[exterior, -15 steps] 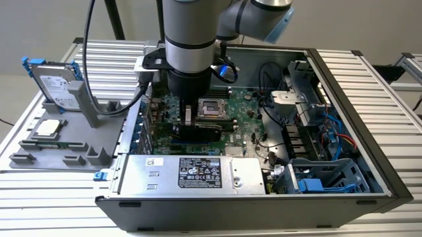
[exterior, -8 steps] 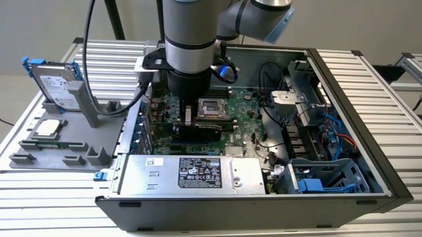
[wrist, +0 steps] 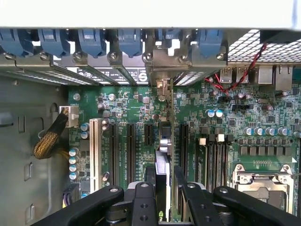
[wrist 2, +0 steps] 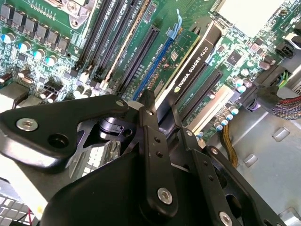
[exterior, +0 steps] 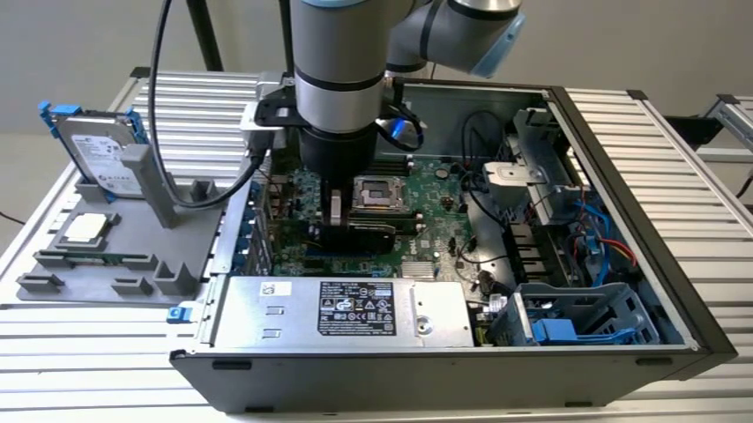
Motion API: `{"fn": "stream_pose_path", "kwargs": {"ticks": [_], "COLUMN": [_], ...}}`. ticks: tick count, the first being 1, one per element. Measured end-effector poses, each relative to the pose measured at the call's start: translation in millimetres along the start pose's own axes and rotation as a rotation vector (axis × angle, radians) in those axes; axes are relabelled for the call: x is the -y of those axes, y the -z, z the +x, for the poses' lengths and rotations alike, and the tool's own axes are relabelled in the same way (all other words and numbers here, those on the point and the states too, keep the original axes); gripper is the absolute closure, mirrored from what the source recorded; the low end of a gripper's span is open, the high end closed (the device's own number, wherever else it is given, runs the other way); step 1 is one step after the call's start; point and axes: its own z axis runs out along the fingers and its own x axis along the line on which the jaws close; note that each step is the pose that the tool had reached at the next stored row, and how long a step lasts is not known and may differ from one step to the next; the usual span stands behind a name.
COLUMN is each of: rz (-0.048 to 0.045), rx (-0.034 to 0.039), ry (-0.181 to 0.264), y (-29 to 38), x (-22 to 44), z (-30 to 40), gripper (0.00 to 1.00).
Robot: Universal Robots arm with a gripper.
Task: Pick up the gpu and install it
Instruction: 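Insert the gpu into the slot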
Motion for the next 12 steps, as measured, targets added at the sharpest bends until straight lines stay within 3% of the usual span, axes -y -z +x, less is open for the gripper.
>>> {"fn": "stream_pose_path", "kwargs": {"ticks": [8,12], "rz": [0.0002,-0.0018], "rx": [0.0000,-0.0002], "ry": [0.000,0.000], "y": [0.0,3.7], "x": [0.0,0.1], "z": [1.0,1.0], "gripper": [1.00,1.00]}}
